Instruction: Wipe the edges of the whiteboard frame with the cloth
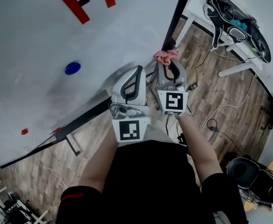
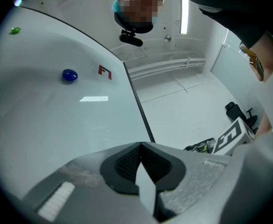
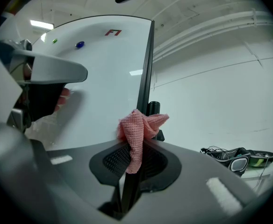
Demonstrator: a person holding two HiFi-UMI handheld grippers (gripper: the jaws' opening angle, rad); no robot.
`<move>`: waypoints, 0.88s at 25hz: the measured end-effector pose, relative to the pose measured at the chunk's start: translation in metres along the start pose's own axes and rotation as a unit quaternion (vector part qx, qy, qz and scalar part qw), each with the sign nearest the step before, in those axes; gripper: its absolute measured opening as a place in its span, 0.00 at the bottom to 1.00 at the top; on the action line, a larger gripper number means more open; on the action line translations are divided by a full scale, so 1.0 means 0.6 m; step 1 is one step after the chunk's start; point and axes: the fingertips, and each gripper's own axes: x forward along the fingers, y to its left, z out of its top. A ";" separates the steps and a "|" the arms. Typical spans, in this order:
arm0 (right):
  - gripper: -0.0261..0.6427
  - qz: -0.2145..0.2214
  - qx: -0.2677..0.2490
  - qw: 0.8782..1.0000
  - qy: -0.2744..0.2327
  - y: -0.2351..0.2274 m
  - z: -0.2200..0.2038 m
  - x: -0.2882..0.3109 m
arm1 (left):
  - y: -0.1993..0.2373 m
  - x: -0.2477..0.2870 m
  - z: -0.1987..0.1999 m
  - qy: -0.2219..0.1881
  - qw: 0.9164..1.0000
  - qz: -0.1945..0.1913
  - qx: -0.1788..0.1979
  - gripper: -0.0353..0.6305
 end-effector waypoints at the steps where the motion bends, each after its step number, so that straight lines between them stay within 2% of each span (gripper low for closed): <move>1: 0.11 0.001 0.000 1.000 0.001 0.000 -0.003 0.000 | -0.001 0.000 -0.002 0.001 1.000 0.000 -0.002 0.05; 22: 0.11 0.009 0.000 1.000 0.027 0.021 -0.068 -0.010 | -0.036 -0.014 -0.036 0.015 1.000 -0.022 -0.013 0.05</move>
